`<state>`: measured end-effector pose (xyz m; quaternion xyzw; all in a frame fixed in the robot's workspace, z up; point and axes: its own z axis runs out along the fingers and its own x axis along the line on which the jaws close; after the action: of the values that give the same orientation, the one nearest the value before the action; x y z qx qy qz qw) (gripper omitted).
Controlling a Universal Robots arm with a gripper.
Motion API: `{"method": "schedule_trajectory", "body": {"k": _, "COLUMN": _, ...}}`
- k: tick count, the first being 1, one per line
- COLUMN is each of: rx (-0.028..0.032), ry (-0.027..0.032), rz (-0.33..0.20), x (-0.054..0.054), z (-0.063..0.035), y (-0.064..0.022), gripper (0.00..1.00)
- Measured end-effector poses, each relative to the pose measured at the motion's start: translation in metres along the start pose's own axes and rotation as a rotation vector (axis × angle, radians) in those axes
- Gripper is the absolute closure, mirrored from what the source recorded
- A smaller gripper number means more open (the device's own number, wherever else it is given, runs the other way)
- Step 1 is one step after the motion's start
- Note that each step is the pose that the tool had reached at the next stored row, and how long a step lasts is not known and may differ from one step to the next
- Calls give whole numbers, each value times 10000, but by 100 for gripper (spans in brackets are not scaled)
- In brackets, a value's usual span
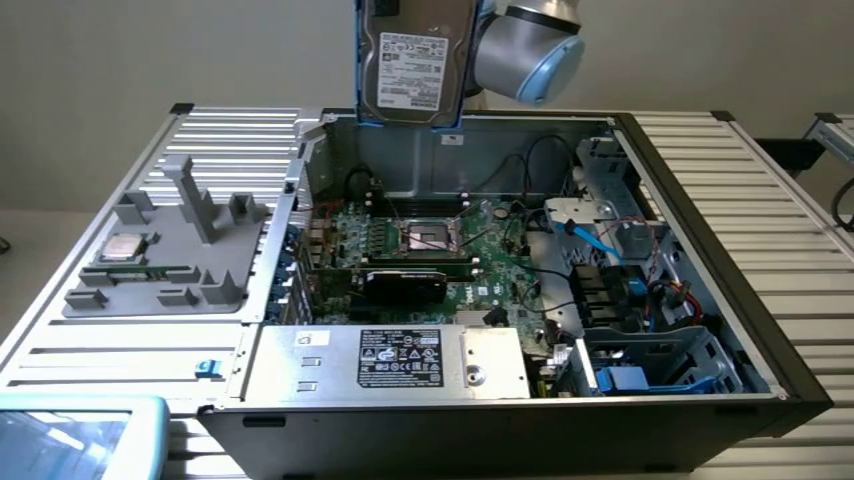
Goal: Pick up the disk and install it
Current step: 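Pick up the disk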
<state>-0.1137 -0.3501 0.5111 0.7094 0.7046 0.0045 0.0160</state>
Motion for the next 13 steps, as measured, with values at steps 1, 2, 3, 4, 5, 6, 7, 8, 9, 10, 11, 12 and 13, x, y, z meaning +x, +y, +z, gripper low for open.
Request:
{"method": "schedule_trajectory", "body": {"k": 1, "rx": 12, "ry": -1, "rz": 0, "x": -12, "z": -2, "y": 27, "gripper": 63}}
{"method": "schedule_trajectory", "body": {"k": 2, "rx": 24, "ry": -1, "rz": -1, "x": -25, "z": -4, "y": 53, "gripper": 63}}
{"method": "schedule_trajectory", "body": {"k": 3, "rx": 36, "ry": -1, "rz": -1, "x": -39, "z": -6, "y": 78, "gripper": 63}}
{"method": "schedule_trajectory", "body": {"k": 4, "rx": 47, "ry": -1, "rz": -1, "x": -51, "z": -8, "y": 96, "gripper": 63}}
{"method": "schedule_trajectory", "body": {"k": 5, "rx": 60, "ry": -1, "rz": -1, "x": -64, "z": -10, "y": 111, "gripper": 63}}
{"method": "schedule_trajectory", "body": {"k": 6, "rx": 73, "ry": -1, "rz": -1, "x": -80, "z": -12, "y": 125, "gripper": 63}}
{"method": "schedule_trajectory", "body": {"k": 7, "rx": 84, "ry": -1, "rz": -2, "x": -95, "z": -13, "y": 137, "gripper": 63}}
{"method": "schedule_trajectory", "body": {"k": 8, "rx": 98, "ry": -2, "rz": -2, "x": -113, "z": -16, "y": 148, "gripper": 63}}
{"method": "schedule_trajectory", "body": {"k": 9, "rx": 113, "ry": -1, "rz": -2, "x": -134, "z": -19, "y": 159, "gripper": 63}}
{"method": "schedule_trajectory", "body": {"k": 10, "rx": 131, "ry": -1, "rz": -2, "x": -158, "z": -23, "y": 170, "gripper": 63}}
{"method": "schedule_trajectory", "body": {"k": 11, "rx": 150, "ry": -1, "rz": -2, "x": -183, "z": -26, "y": 182, "gripper": 63}}
{"method": "schedule_trajectory", "body": {"k": 12, "rx": 170, "ry": -2, "rz": -4, "x": -208, "z": -31, "y": 194, "gripper": 63}}
{"method": "schedule_trajectory", "body": {"k": 13, "rx": 189, "ry": -2, "rz": -3, "x": -233, "z": -34, "y": 206, "gripper": 63}}
